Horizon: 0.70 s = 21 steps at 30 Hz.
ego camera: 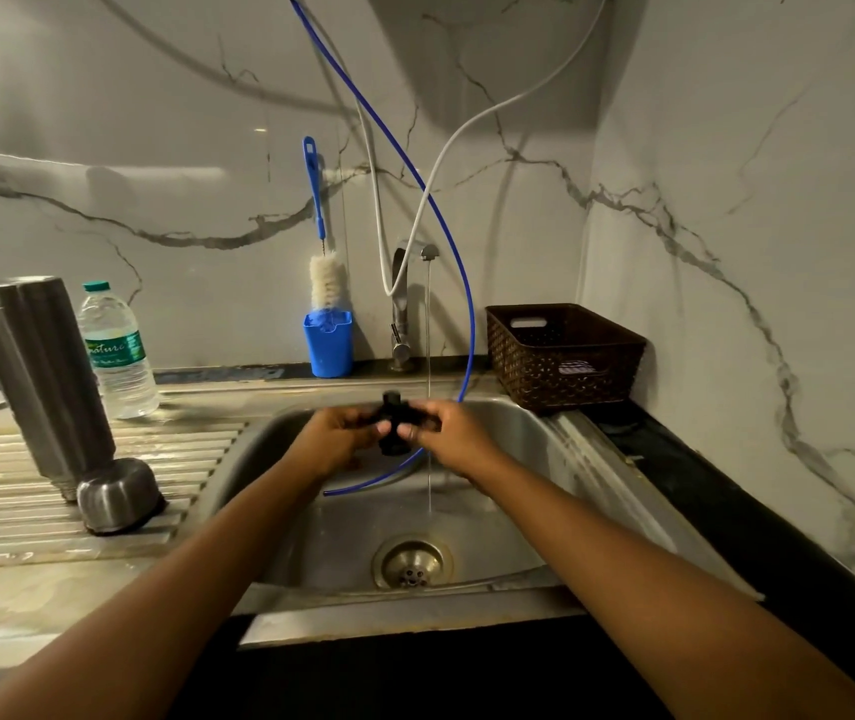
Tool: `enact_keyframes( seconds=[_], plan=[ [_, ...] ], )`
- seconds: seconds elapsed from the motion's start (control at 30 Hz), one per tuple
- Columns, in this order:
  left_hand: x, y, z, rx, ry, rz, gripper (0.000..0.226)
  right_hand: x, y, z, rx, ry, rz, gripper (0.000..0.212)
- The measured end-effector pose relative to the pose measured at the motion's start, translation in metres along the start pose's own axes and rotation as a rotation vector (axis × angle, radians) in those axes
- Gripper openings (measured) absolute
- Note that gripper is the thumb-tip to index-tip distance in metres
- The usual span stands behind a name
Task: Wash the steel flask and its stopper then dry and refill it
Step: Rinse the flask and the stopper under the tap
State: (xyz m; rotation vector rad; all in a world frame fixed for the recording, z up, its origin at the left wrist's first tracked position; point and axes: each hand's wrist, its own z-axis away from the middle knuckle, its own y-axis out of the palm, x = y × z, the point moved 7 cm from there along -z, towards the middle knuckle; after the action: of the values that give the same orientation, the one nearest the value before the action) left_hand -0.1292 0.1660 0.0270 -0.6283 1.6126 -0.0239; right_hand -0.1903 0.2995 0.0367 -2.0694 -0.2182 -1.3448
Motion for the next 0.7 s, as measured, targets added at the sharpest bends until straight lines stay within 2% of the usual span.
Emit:
enact_keyframes(
  seconds=[0.07,0.17,0.23,0.3,0.37,0.43,0.5,0.57,0.7],
  plan=[
    [0.007,0.007,0.002,0.036,-0.025,-0.097,0.022,-0.009,0.008,0.001,0.071,0.052,0.042,0.047],
    [-0.004,-0.003,0.002,-0.090,0.070,0.059,0.024,0.002,-0.008,-0.005,-0.099,-0.060,-0.026,0.050],
    [0.002,0.003,0.003,-0.015,0.021,-0.026,0.016,-0.006,0.001,-0.003,0.014,0.015,0.020,0.044],
    [0.010,0.010,0.006,0.054,-0.014,-0.144,0.019,-0.021,0.011,0.001,0.124,0.111,0.068,0.041],
    [0.006,0.005,0.007,0.002,0.018,-0.057,0.030,-0.020,0.003,-0.003,0.071,0.128,-0.017,0.045],
    [-0.001,0.000,0.007,-0.032,0.075,-0.039,0.037,-0.018,-0.002,-0.006,0.089,0.179,-0.175,0.042],
    [-0.005,-0.001,0.007,-0.044,0.120,-0.112,0.042,-0.023,-0.002,-0.001,0.133,0.335,-0.369,0.036],
    [-0.011,0.000,0.008,-0.058,0.208,-0.230,0.048,-0.031,-0.003,0.005,0.131,0.468,-0.458,0.038],
    [-0.023,0.005,0.013,-0.028,0.366,-0.378,0.050,-0.028,0.003,0.006,0.177,0.457,-0.473,0.040]
  ],
)
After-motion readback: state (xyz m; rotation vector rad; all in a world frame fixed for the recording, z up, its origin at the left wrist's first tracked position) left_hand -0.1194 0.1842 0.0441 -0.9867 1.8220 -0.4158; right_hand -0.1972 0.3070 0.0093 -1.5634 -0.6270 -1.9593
